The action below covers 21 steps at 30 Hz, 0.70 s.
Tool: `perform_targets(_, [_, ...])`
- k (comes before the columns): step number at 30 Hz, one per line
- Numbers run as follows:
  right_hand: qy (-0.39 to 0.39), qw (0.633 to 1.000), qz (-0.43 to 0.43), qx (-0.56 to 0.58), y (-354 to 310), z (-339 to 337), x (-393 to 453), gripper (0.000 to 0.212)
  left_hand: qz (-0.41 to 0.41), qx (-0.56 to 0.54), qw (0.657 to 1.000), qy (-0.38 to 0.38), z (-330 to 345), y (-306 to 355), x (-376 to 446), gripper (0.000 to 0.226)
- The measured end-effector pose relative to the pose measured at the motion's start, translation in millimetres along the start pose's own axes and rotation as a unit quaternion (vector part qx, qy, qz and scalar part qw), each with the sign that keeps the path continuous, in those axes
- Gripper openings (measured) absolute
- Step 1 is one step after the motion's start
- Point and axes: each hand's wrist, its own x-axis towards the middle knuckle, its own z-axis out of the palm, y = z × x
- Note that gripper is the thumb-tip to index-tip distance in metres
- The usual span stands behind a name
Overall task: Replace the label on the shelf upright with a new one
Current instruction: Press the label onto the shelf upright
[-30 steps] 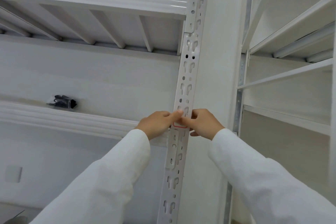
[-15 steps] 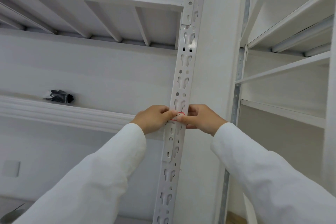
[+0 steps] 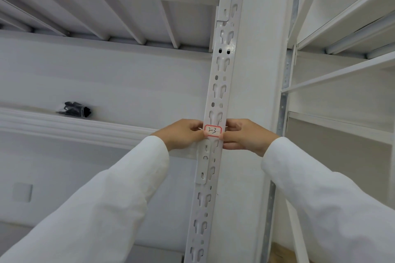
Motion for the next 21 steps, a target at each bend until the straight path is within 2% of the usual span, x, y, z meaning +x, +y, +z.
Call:
perform_targets(2, [0.014,1.0,0.005,-0.008,-0.3,1.8,0.1,0.018,-0.026,-0.015,1.0,-0.005,-1.4,2.4,0.1,0.027])
perform_targets(4, [0.053,0.999,0.003,-0.009,1.7,5.7,2.8,0.023,-0.036,-0.025,0.999,0.003,-0.5,2.7,1.9,0.042])
perform_targets(7, [0.09,0.996,-0.019,-0.019,5.8,9.7,6.4,0.021,-0.029,-0.007,0.999,0.026,2.4,4.0,1.9,0.039])
perform_targets(14, [0.054,0.996,-0.026,-0.061,1.8,5.5,5.5,0.022,-0.015,0.009,1.0,0.024,1.4,5.9,-0.6,0.025])
perform_targets(21, [0.043,0.994,-0.052,-0.082,6.0,6.9,2.9,0.022,-0.02,0.023,0.999,0.013,0.9,8.2,-2.9,0.027])
